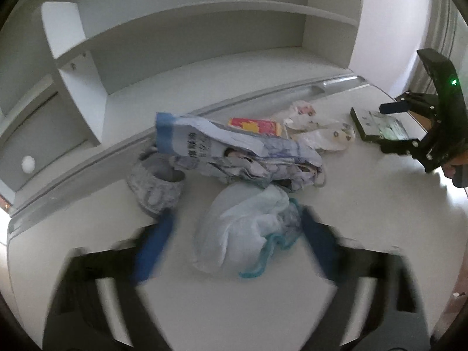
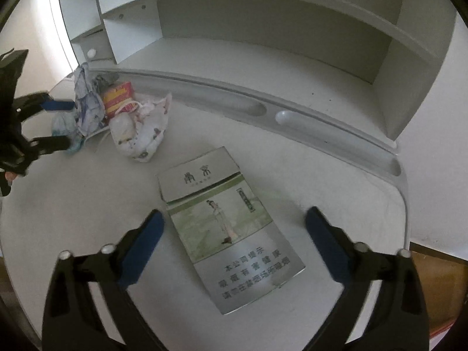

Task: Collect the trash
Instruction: 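Grasp the green-white cigarette pack with the right tool while the left grasps the white cloth, then carry the pack and cloth over the black bin and open both tools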

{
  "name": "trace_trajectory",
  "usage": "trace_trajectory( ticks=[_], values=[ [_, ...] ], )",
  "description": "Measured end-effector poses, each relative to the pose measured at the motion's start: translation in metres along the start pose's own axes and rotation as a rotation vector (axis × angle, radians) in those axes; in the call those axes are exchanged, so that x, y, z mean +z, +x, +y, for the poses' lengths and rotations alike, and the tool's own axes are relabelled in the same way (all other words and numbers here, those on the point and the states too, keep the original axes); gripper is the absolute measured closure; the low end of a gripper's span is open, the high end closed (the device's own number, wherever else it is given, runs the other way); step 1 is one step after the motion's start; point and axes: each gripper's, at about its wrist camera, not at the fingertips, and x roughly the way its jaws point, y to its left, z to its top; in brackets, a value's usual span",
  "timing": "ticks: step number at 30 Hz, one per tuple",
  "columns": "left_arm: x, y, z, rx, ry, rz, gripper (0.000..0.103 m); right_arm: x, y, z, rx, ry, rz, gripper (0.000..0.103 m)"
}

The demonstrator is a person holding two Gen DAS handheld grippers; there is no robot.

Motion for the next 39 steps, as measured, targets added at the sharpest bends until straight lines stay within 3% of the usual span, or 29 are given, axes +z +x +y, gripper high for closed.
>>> trace_trajectory(
  ticks=[1, 3, 4, 11, 22, 39],
  values=[
    [-0.001, 0.001, 0.000, -0.017, -0.008, 0.000, 0.055, -0.008, -0.012, -0.004, -0.005, 0.007, -0.016, 0.035],
    [-0.003, -0.002, -0.002, -0.033, -0.014, -0.010, 0.075, -0.013, -0.017, 0.001, -0.031, 0.033, -0.020, 0.040],
    [-0.004, -0.004, -0.002, -0.035, -0.024, -0.017, 0.076, -0.014, -0.019, 0.003, -0.046, 0.040, -0.025, 0.041],
    [-0.014, -0.027, -0.003, -0.049, -0.089, -0.064, 0.078, -0.029, -0.053, 0.014, -0.084, 0.135, -0.112, 0.044],
    [-0.043, -0.070, 0.014, -0.009, -0.190, -0.129, 0.078, -0.051, -0.069, 0.021, -0.077, 0.189, -0.110, 0.044],
    [-0.037, -0.069, 0.000, -0.023, -0.169, -0.115, 0.078, -0.067, -0.081, 0.027, -0.077, 0.186, -0.101, 0.044]
  ],
)
